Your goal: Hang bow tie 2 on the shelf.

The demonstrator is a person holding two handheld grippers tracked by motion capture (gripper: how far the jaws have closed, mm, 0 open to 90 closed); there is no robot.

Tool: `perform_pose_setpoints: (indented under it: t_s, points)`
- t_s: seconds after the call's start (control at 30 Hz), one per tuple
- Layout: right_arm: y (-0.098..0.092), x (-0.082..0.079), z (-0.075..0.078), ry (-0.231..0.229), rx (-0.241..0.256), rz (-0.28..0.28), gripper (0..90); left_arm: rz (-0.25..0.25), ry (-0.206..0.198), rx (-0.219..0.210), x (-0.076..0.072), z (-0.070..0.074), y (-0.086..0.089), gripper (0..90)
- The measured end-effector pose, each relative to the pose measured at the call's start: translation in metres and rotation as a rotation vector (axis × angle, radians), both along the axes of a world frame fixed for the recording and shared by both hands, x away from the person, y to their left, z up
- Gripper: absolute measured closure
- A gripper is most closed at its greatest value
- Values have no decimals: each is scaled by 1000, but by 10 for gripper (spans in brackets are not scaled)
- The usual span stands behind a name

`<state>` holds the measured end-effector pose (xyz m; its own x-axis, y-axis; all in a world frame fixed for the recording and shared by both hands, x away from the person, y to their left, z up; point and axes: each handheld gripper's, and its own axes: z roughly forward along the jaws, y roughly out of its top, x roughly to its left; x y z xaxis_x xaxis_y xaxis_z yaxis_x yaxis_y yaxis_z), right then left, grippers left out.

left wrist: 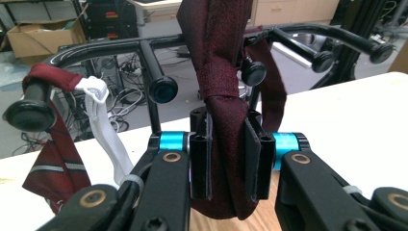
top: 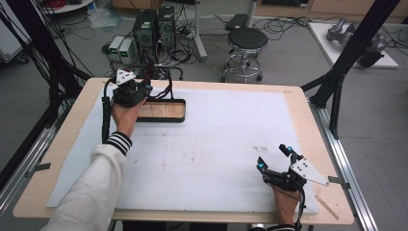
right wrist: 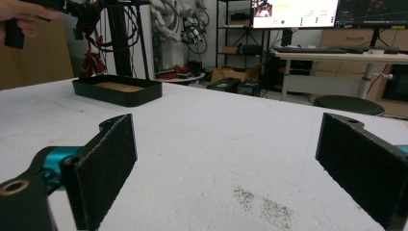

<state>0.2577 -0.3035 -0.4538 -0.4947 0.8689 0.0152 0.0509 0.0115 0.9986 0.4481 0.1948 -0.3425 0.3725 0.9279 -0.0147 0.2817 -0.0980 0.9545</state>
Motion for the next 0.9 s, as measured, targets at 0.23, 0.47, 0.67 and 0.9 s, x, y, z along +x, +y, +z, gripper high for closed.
perform_pose_setpoints:
  t_s: [0.23,0.47,0.67,0.9]
  points:
    - [0,0,0,1,0,0,63,7,7,15,-1,-3,1,756]
    - [0,0,0,1,0,-1,63,16,38,27,-1,-11,5,756]
    - [0,0,0,0,0,0,63,17,60,33,1,-18,5,756]
    - [0,0,0,0,0,1,63,17,101,55,1,-27,7,757]
